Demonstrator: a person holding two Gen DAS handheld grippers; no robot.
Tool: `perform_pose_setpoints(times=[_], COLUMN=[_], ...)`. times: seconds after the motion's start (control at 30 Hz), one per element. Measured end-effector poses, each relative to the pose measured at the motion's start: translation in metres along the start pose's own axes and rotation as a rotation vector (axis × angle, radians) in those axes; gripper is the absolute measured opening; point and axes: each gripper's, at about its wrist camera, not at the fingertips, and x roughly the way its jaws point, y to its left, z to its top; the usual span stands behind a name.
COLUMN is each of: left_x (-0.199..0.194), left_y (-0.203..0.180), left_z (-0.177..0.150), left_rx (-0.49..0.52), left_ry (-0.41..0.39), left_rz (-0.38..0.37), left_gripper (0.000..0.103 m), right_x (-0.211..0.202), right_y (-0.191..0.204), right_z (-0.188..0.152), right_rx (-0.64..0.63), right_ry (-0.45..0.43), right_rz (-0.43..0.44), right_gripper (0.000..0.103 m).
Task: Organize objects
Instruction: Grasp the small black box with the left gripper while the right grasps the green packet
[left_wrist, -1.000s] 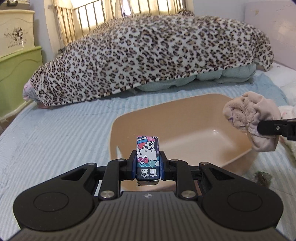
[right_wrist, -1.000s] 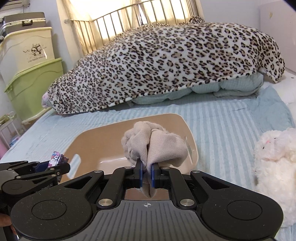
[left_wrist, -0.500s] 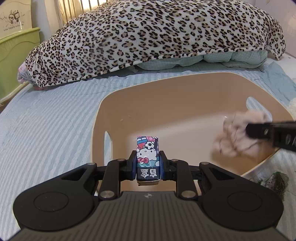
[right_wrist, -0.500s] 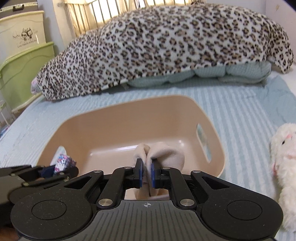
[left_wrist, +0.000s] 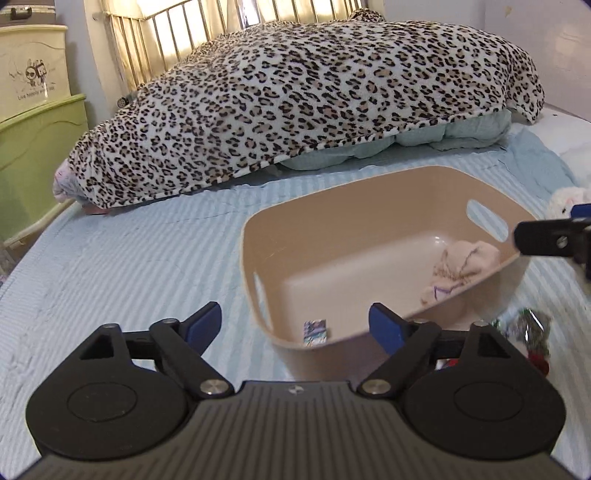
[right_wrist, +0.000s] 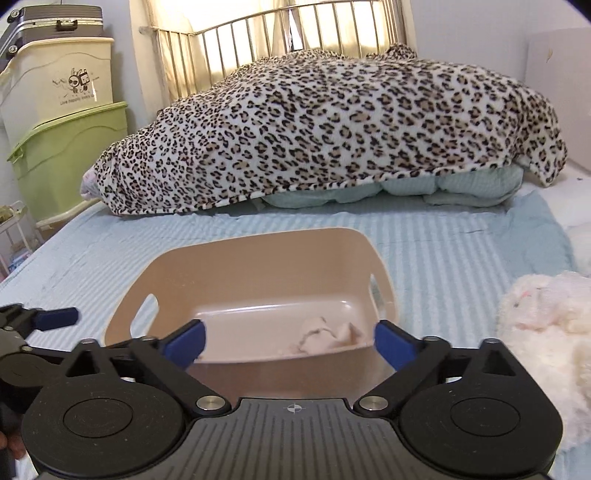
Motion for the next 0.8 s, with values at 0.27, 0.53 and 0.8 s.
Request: perform_pose_setpoints(times=[0.27, 0.53, 0.8], left_x=[-0.017, -0.008, 0.015], left_y=[0.015, 0.018, 0.018], left_z=[-0.038, -0.075, -0.11], left_rx=[-0.027, -0.003, 0.054], left_ry=[0.046, 0.084, 0.127], left_rz=[-0.015, -0.023, -0.052], left_gripper=[0.088, 0.088, 0.088], right_x=[-0.006, 0.006, 0.018], right_y=[-0.014, -0.012, -0.007], right_z=[-0.043, -0.085, -0.11], right_rx=[0.007, -0.016, -0.043], right_ry=[0.085, 0.19, 0.263], right_rz=[-0.026, -0.022, -0.004], right_gripper=[0.103, 0.103, 0.103])
